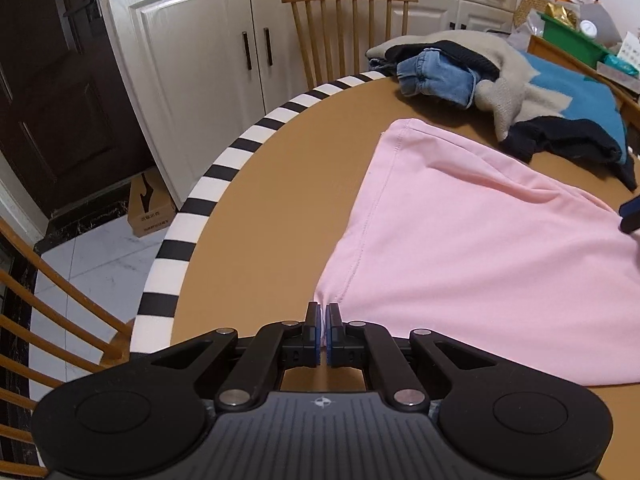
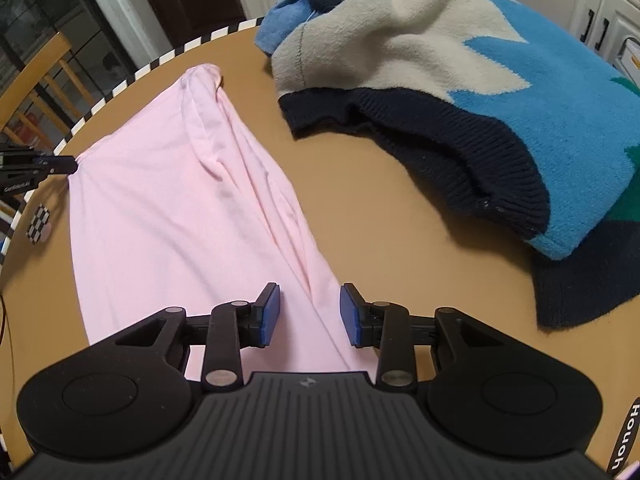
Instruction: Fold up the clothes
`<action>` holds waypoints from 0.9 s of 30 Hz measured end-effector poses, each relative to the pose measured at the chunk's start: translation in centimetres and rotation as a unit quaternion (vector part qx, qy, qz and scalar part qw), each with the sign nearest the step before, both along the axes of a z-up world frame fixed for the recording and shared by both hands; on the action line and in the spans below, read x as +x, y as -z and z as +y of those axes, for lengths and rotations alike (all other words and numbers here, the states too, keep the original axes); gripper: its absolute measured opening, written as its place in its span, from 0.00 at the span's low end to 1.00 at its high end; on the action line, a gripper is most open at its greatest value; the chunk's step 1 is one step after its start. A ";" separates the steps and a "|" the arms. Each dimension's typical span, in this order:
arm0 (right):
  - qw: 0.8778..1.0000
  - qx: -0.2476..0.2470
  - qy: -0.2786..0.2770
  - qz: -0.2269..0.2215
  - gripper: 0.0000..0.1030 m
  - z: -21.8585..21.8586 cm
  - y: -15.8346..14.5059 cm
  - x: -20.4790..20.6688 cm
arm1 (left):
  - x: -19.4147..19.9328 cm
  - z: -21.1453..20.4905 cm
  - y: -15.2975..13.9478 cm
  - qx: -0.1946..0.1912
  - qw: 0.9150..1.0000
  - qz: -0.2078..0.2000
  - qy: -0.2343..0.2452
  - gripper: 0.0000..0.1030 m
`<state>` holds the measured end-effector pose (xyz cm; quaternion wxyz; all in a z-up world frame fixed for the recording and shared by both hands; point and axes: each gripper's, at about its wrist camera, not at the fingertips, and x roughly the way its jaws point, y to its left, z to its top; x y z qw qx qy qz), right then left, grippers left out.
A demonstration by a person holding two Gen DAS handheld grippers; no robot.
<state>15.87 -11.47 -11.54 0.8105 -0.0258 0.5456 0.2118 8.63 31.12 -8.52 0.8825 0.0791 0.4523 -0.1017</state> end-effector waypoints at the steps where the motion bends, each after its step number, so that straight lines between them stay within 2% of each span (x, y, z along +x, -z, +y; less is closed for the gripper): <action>1: 1.000 -0.003 -0.007 0.000 0.32 0.1 0.1 -0.2 | -0.1 0.0 0.1 0.001 1.000 0.000 0.000 0.03; 4: 1.000 -0.021 -0.022 0.003 0.22 0.6 0.5 -0.3 | -0.1 0.1 0.2 0.003 1.000 0.002 -0.001 0.03; 5: 0.999 -0.026 -0.022 0.001 0.11 0.7 0.5 -0.4 | -0.1 0.1 0.2 0.003 1.000 0.003 -0.003 0.03; 6: 0.999 -0.030 -0.021 -0.002 0.07 0.8 0.5 -0.5 | -0.1 0.2 0.2 0.003 1.000 0.003 -0.004 0.03; 14: 0.999 0.001 -0.007 -0.053 0.01 -0.1 -3.8 -0.7 | 0.1 0.2 0.3 0.001 1.000 0.008 -0.007 0.04; 16: 0.999 0.016 -0.003 -0.041 0.01 -0.4 -3.6 -0.1 | 0.2 0.3 0.1 -0.003 1.000 0.009 -0.012 0.04; 18: 0.999 0.008 -0.011 -0.048 0.08 -0.1 -3.1 -0.1 | 0.2 0.5 -0.3 -0.009 1.000 0.009 -0.019 0.06; 21: 0.998 0.009 -0.021 -0.061 0.08 0.5 -2.7 -0.3 | 0.4 0.8 -2.7 -0.029 0.999 -0.026 -0.036 0.23; 23: 0.998 0.015 -0.012 -0.065 0.08 0.7 -2.5 -0.3 | 1.2 0.5 -4.8 -0.037 0.996 -0.068 -0.045 0.43; 25: 0.998 0.001 0.009 -0.063 0.08 0.8 -2.2 -0.3 | 2.9 -0.4 -6.4 -0.046 0.995 -0.079 -0.035 0.55; 27: 0.997 -0.004 0.012 -0.072 0.09 0.8 -2.3 -0.7 | 5.4 -1.8 -6.8 -0.059 0.995 -0.077 -0.015 0.62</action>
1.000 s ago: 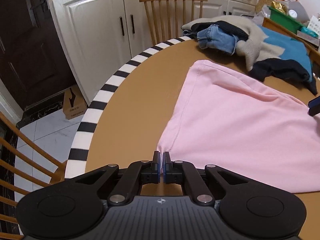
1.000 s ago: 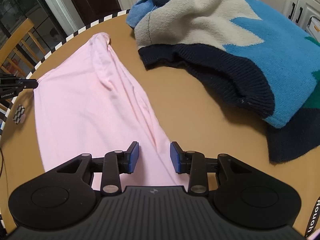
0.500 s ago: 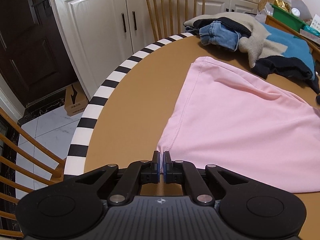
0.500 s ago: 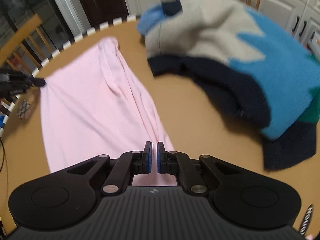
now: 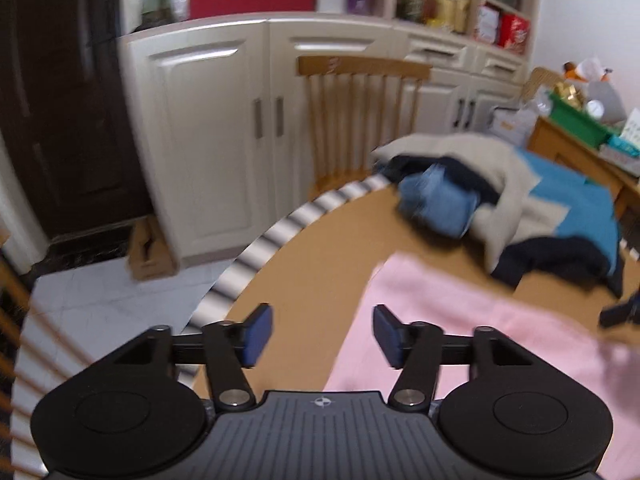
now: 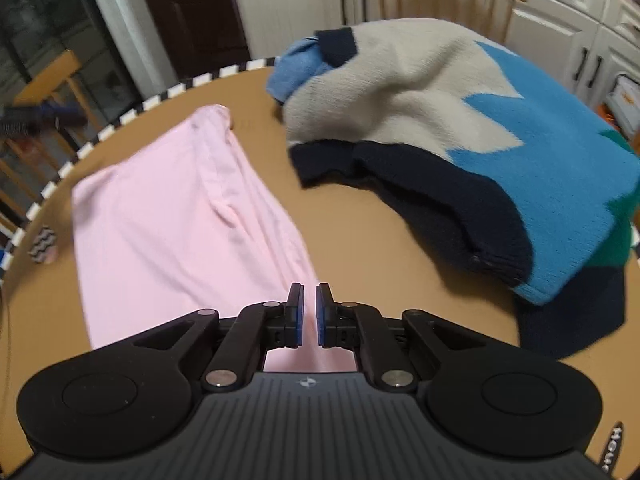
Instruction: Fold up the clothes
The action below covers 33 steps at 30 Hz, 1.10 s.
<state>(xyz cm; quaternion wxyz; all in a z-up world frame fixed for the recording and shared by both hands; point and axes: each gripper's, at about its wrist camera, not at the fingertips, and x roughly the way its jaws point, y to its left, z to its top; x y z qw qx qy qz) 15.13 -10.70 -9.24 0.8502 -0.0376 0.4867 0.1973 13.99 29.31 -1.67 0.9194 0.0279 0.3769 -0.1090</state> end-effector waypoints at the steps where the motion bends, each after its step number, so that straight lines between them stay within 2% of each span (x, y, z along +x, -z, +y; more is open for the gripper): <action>1: 1.000 0.006 0.000 -0.006 0.09 -0.2 -0.2 -0.3 | 1.6 -1.0 0.3 0.000 1.000 0.010 0.015 0.63; 5: 0.999 0.026 0.038 -0.020 0.14 -1.7 -0.9 -1.5 | 7.1 -4.5 2.8 0.006 0.996 0.071 0.048 0.62; 7: 0.998 0.026 0.056 -0.026 0.26 -2.7 -1.2 -2.4 | 9.3 -5.6 4.2 -0.002 0.993 0.105 0.049 0.60; 9: 0.996 0.024 0.076 -0.033 0.45 -3.7 -1.5 -3.3 | 10.3 -5.9 5.3 -0.024 0.991 0.126 0.043 0.57; 10: 0.995 0.026 0.085 -0.034 0.47 -4.2 -1.6 -3.7 | 10.8 -6.0 5.7 -0.035 0.989 0.135 0.044 0.55; 12: 0.993 0.038 0.108 -0.034 0.58 -5.4 -1.8 -4.5 | 11.4 -6.2 6.6 -0.041 0.987 0.151 0.046 0.44; 14: 0.990 0.047 0.133 -0.027 0.64 -6.6 -1.8 -5.1 | 11.8 -6.0 7.2 -0.052 0.984 0.165 0.042 0.19; 17: 0.987 0.039 0.157 -0.024 0.84 -7.5 -1.8 -5.8 | 11.8 -5.3 7.3 -0.091 0.980 0.173 0.031 0.08; 19: 0.987 0.025 0.155 -0.037 0.86 -7.7 -2.1 -6.4 | 11.6 -4.6 6.9 -0.122 0.977 0.175 0.019 0.06; 20: 0.987 0.014 0.150 -0.047 0.91 -7.6 -2.2 -6.7 | 11.5 -4.2 6.7 -0.139 0.975 0.175 0.012 0.06; 23: 0.989 -0.014 0.109 -0.102 0.95 -6.5 -2.7 -7.5 | 10.7 -2.6 6.0 -0.198 0.964 0.179 -0.014 0.05; 25: 0.988 -0.022 0.063 -0.137 0.95 -5.7 -2.9 -8.1 | 10.2 -1.6 5.5 -0.234 0.955 0.182 -0.030 0.05; 26: 0.987 -0.025 0.039 -0.155 0.89 -5.3 -2.9 -8.4 | 9.9 -1.1 5.2 -0.250 0.950 0.182 -0.037 0.05; 28: 0.990 -0.039 0.004 -0.134 0.53 -4.4 -2.0 -7.7 | 9.6 -0.3 4.5 -0.269 0.945 0.182 -0.045 0.05; 29: 0.992 -0.046 -0.012 -0.118 0.20 -4.0 -1.4 -7.3 | 9.5 0.1 4.1 -0.277 0.942 0.183 -0.048 0.05; 30: 0.993 -0.054 -0.028 -0.102 0.09 -3.6 -0.8 -6.8 | 9.4 0.3 3.7 -0.283 0.940 0.185 -0.049 0.05; 33: 0.993 -0.068 -0.071 -0.061 0.14 -2.4 0.8 -5.6 | 9.0 1.1 2.7 -0.286 0.939 0.184 -0.048 0.05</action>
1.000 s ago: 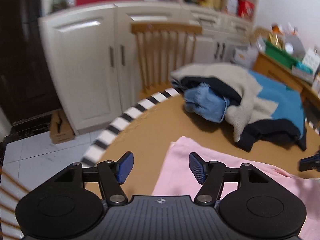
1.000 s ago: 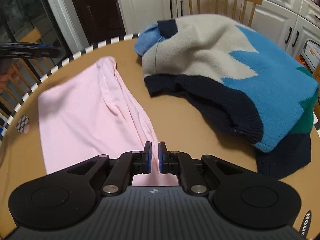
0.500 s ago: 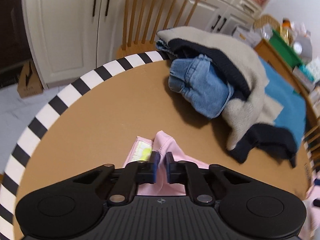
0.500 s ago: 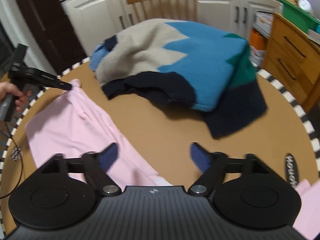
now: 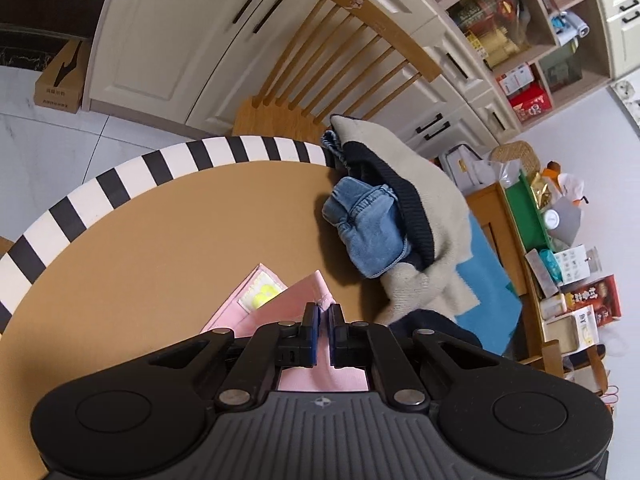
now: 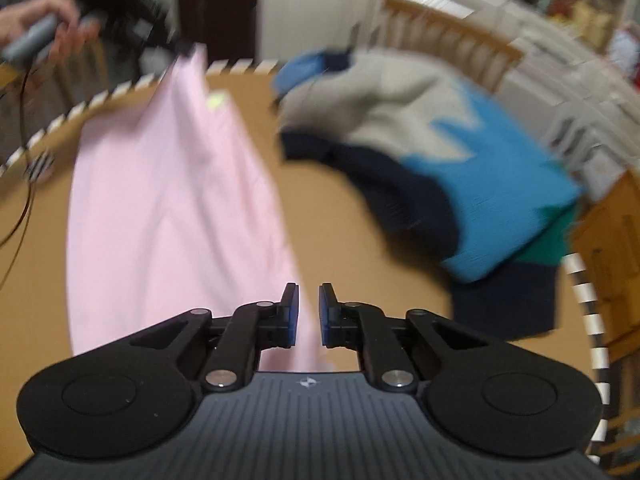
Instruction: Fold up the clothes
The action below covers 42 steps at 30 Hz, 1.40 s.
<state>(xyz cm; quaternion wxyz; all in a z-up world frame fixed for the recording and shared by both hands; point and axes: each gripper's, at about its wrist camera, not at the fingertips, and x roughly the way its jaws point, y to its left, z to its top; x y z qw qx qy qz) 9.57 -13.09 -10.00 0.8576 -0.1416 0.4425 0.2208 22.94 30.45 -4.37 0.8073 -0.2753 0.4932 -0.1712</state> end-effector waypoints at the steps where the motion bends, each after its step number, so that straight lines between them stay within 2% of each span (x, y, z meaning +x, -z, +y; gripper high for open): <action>1: 1.000 0.004 -0.009 0.008 0.15 0.2 0.3 0.3 | 0.0 0.0 -0.2 -0.001 1.000 -0.001 0.000 0.05; 2: 1.000 0.009 -0.015 0.012 0.17 0.4 0.5 0.5 | -0.1 0.1 -0.3 -0.002 1.000 -0.002 0.001 0.05; 4: 0.999 0.027 -0.027 0.018 0.28 0.7 0.4 0.8 | -0.2 0.0 -0.5 -0.001 1.000 -0.003 0.004 0.05; 5: 0.999 0.034 -0.034 0.020 0.41 0.8 0.4 1.0 | -0.3 0.0 -0.6 -0.001 1.000 -0.004 0.006 0.05; 6: 0.998 0.041 -0.040 0.022 0.47 0.9 0.4 1.3 | -0.4 0.0 -0.7 -0.002 1.000 -0.005 0.006 0.05; 7: 0.997 0.047 -0.047 0.025 0.45 0.9 0.4 1.5 | -0.4 0.0 -0.7 -0.004 1.000 -0.006 0.006 0.05; 9: 0.996 0.055 -0.045 0.058 0.25 1.3 0.9 2.7 | -0.6 0.1 -0.8 -0.011 1.000 -0.006 0.004 0.05; 12: 0.993 0.068 -0.025 0.095 0.16 1.4 1.9 4.2 | -0.9 0.7 -0.9 -0.030 1.000 -0.004 -0.005 0.05; 14: 0.992 0.077 -0.021 0.097 0.06 1.4 1.9 4.2 | -0.9 1.0 -0.9 -0.034 0.999 -0.002 -0.009 0.06; 15: 0.992 0.081 -0.020 0.098 0.05 1.3 1.9 4.2 | -0.9 1.1 -1.0 -0.034 0.999 -0.002 -0.010 0.06; 21: 0.990 0.115 0.021 0.080 0.04 -0.7 -0.1 4.7 | 0.3 0.8 -0.5 -0.026 0.999 0.001 -0.024 0.06; 26: 0.987 0.105 0.051 0.110 0.07 -1.1 1.9 6.9 | 2.9 -1.7 1.4 0.010 0.999 0.011 -0.029 0.06; 29: 0.988 0.086 0.062 0.117 0.18 -0.7 3.0 7.4 | 4.2 -2.9 2.7 0.036 0.998 0.020 -0.040 0.08; 33: 0.989 0.073 0.074 0.103 0.41 -1.1 2.8 7.1 | 5.3 -3.1 3.4 0.080 0.994 0.010 -0.075 0.13; 35: 0.990 0.067 0.080 0.093 0.41 -1.6 2.5 7.0 | 5.7 -2.4 3.2 0.112 0.988 -0.002 -0.106 0.22; 38: 0.989 0.068 0.107 0.074 0.38 -2.7 1.4 5.9 | 4.8 -0.4 1.7 0.130 0.978 -0.044 -0.155 0.25; 39: 0.989 0.077 0.110 0.065 0.36 -2.9 0.9 5.0 | 4.1 0.2 1.3 0.121 0.980 -0.050 -0.151 0.25; 40: 0.988 0.085 0.113 0.057 0.33 -3.0 0.5 4.2 | 3.1 0.6 0.9 0.106 0.984 -0.052 -0.135 0.25; 41: 0.988 0.094 0.116 0.048 0.25 -3.1 0.0 3.3 | 1.6 0.8 0.6 0.092 0.987 -0.058 -0.115 0.25; 42: 0.987 0.102 0.119 0.040 0.24 -3.3 -0.4 2.5 | 0.1 0.9 0.4 0.082 0.990 -0.063 -0.094 0.26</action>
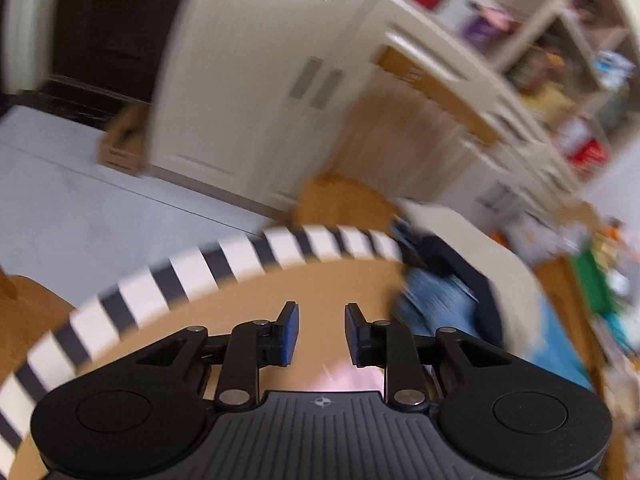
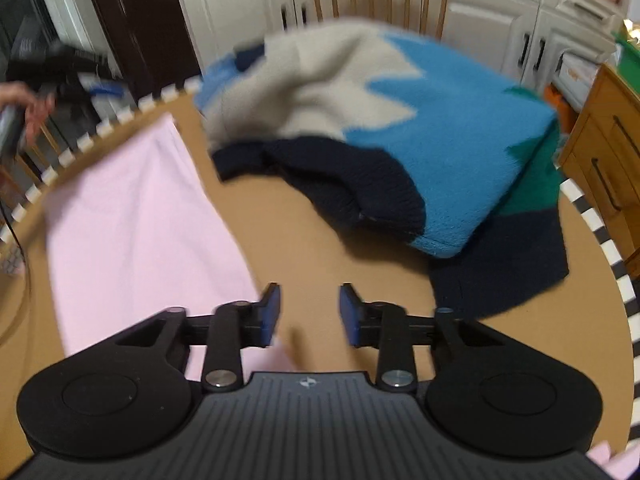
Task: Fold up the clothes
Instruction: 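Open both grippers and move them back over the folded pink strip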
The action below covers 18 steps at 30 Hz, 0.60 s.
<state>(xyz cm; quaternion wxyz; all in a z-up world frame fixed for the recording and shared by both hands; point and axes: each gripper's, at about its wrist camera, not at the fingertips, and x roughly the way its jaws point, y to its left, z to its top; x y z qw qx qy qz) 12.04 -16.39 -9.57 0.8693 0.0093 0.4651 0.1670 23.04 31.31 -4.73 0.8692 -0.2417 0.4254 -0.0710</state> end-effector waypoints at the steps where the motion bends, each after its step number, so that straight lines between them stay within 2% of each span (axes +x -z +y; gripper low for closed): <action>1: 1.000 0.007 0.004 -0.009 0.24 -0.1 -0.5 -0.8 | -1.8 -0.4 0.0 0.004 1.000 -0.002 0.027 0.26; 3: 1.000 0.023 0.003 -0.007 0.24 -0.1 -0.1 -2.4 | -5.2 -1.4 0.4 0.020 0.997 -0.001 0.080 0.26; 6: 0.999 0.028 0.012 0.017 0.24 0.0 1.5 -3.8 | -8.8 -3.2 2.6 0.048 0.990 0.021 0.132 0.26; 9: 0.998 0.024 0.044 0.043 0.21 -0.7 3.4 -4.1 | -10.3 -3.9 4.5 0.097 0.984 0.020 0.147 0.25; 11: 0.997 0.014 0.062 0.050 0.16 -1.3 3.7 -4.5 | -10.6 -4.0 5.0 0.121 0.982 0.017 0.145 0.10; 13: 0.996 0.003 0.085 0.041 0.18 -2.1 2.3 -6.0 | -10.5 -3.0 4.4 0.113 0.985 0.024 0.126 0.14; 14: 0.995 -0.004 0.093 0.026 0.21 -2.4 1.1 -7.1 | -10.6 -2.6 3.9 0.109 0.987 0.023 0.114 0.19; 16: 0.994 -0.017 0.112 -0.004 0.23 -3.2 -1.1 -10.0 | -11.4 -2.1 2.6 0.103 0.989 0.013 0.104 0.23; 18: 0.988 -0.035 0.148 -0.022 0.35 -3.9 -2.4 -13.3 | -13.4 -3.0 1.0 0.079 0.990 -0.005 0.119 0.29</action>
